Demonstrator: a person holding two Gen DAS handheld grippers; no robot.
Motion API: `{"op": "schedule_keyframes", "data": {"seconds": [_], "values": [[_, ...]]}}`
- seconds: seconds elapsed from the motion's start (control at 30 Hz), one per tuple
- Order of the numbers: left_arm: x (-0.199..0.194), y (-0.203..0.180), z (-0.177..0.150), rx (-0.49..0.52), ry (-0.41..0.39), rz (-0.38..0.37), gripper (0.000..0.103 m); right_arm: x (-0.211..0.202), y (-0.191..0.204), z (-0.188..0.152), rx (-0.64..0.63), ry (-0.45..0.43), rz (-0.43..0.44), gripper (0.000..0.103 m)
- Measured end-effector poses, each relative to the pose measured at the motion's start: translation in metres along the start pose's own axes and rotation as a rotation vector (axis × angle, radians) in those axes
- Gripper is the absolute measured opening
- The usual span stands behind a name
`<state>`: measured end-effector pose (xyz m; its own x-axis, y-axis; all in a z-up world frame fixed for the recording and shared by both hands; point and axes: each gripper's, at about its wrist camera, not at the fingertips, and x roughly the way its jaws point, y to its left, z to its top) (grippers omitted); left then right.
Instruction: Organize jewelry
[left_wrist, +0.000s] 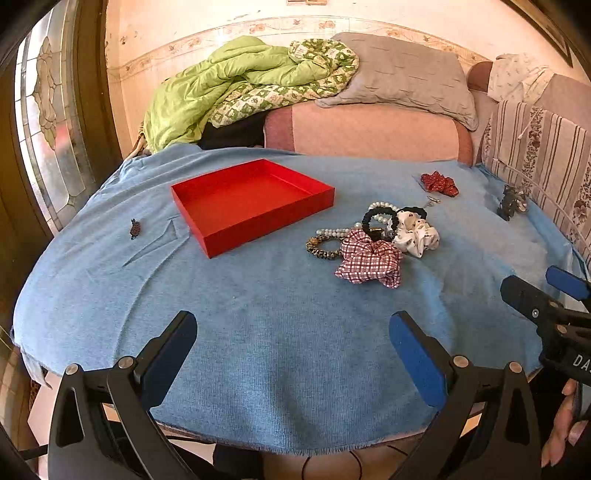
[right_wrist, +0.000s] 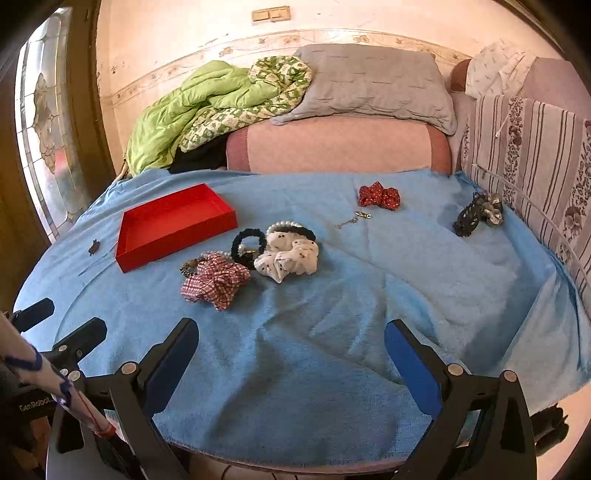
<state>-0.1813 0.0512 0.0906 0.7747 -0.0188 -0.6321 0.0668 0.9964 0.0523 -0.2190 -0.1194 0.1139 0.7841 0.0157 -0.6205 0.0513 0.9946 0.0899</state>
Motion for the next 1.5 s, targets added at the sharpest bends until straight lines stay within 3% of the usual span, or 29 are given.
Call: {"op": "schedule_keyframes", "data": {"seconds": [1.5], "values": [[0.013, -0.002, -0.009, 0.024, 0.041, -0.006, 0.103, 0.014, -0.003, -0.009, -0.01, 0.055, -0.025, 0.102]]}}
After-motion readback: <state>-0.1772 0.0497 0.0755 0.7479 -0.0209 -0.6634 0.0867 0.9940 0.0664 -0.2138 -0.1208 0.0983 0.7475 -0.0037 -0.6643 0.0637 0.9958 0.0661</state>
